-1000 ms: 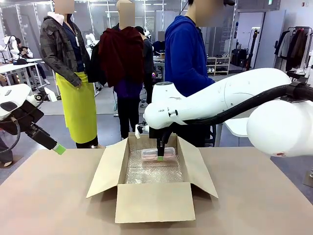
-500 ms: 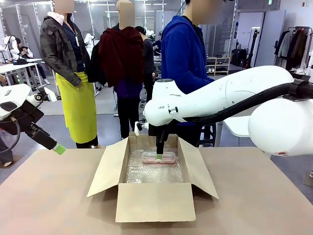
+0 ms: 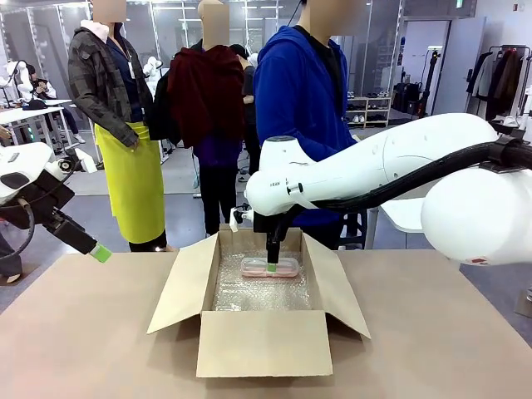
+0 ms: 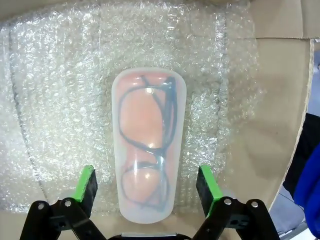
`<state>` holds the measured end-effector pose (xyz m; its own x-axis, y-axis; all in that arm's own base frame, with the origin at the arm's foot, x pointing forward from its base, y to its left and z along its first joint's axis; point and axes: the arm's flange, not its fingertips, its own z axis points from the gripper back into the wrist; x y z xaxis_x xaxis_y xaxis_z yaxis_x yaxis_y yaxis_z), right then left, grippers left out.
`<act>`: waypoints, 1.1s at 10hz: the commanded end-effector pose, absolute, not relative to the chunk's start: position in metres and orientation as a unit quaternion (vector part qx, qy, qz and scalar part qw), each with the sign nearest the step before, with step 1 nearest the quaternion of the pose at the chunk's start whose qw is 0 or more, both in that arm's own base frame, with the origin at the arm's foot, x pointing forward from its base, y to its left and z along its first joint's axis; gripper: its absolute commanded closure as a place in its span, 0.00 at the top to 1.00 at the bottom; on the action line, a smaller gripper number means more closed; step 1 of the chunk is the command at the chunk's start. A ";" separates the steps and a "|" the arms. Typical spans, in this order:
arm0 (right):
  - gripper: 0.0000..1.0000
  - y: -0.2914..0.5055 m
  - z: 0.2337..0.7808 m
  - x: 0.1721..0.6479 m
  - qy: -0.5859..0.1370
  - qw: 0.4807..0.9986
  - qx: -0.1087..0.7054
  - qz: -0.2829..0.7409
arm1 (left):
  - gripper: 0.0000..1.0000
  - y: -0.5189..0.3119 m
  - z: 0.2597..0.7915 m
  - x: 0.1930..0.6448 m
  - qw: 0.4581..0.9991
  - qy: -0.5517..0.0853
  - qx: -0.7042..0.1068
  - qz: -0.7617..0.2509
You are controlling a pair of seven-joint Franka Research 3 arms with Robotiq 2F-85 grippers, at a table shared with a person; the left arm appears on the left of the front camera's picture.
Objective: Pack the glasses set securely to prepare it for shipping.
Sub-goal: Put the Glasses case from the right side of the table into the Package Box.
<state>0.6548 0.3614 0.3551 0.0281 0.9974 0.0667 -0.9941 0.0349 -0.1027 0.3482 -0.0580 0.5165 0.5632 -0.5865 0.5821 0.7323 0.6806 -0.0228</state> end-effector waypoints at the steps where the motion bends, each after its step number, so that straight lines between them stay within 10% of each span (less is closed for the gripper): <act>1: 1.00 0.363 0.356 0.654 -0.060 0.716 -0.013 0.695 | 1.00 -0.057 0.517 0.349 0.872 -0.280 -0.137 -0.379; 6: 1.00 0.361 0.355 0.655 -0.060 0.717 -0.014 0.695 | 1.00 -0.057 0.517 0.349 0.872 -0.280 -0.137 -0.379; 11: 1.00 0.308 0.484 0.576 -0.111 0.741 0.011 0.662 | 1.00 -0.057 0.517 0.349 0.872 -0.280 -0.137 -0.379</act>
<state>0.6055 0.3336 0.4952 0.0647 0.9881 0.1398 -0.9853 0.0855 -0.1478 0.3482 -0.0581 0.5165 0.5633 -0.5867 0.5818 0.7321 0.6808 -0.0224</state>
